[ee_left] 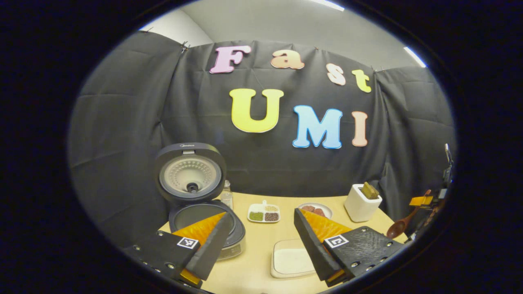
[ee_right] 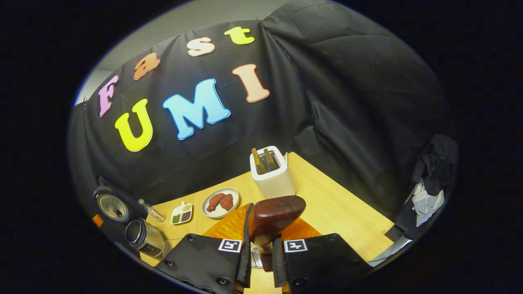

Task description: Close the left gripper, press the button to open the rice cooker; take a wooden spoon from the chopstick holder with the right hand, scoop a spoonful of rice and pour it into the rice cooker, then put the wooden spoon back into the chopstick holder.

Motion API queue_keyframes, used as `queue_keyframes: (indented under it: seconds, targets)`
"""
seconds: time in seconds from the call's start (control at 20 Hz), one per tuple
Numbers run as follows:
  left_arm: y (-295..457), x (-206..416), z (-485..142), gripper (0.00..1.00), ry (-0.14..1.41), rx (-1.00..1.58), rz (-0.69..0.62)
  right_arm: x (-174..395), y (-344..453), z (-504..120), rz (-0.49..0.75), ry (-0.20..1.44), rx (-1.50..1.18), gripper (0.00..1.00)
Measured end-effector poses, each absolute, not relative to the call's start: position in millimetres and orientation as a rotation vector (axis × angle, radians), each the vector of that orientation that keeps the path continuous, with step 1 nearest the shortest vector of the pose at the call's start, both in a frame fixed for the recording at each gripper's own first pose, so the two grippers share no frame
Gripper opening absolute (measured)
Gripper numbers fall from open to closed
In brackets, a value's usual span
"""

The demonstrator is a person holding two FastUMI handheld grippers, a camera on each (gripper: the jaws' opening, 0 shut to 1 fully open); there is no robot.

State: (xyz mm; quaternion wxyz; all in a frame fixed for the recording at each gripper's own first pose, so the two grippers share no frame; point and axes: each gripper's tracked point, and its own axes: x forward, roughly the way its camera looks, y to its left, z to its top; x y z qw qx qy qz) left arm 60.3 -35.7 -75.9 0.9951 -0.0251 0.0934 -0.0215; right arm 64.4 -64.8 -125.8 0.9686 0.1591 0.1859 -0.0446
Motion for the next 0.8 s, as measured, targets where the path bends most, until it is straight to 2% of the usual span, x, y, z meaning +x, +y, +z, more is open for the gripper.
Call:
queue_keyframes:
  seconds: [0.15, 0.45, 0.8]
  targets:
    - [-27.5, 65.3, -75.6, 0.96, 0.175, -0.049, -0.089, 50.5, -47.2, -112.2, -0.113, 0.349, 0.326, 0.23]
    - [11.0, 63.5, -93.7, 0.96, 0.173, -0.078, -0.127, 44.2, 8.8, -93.5, -0.078, 0.311, 0.309, 0.23]
    - [85.9, 49.6, -116.4, 0.96, 0.207, -0.116, -0.048, 69.5, 95.7, -97.3, 0.041, 0.332, 0.315, 0.21]
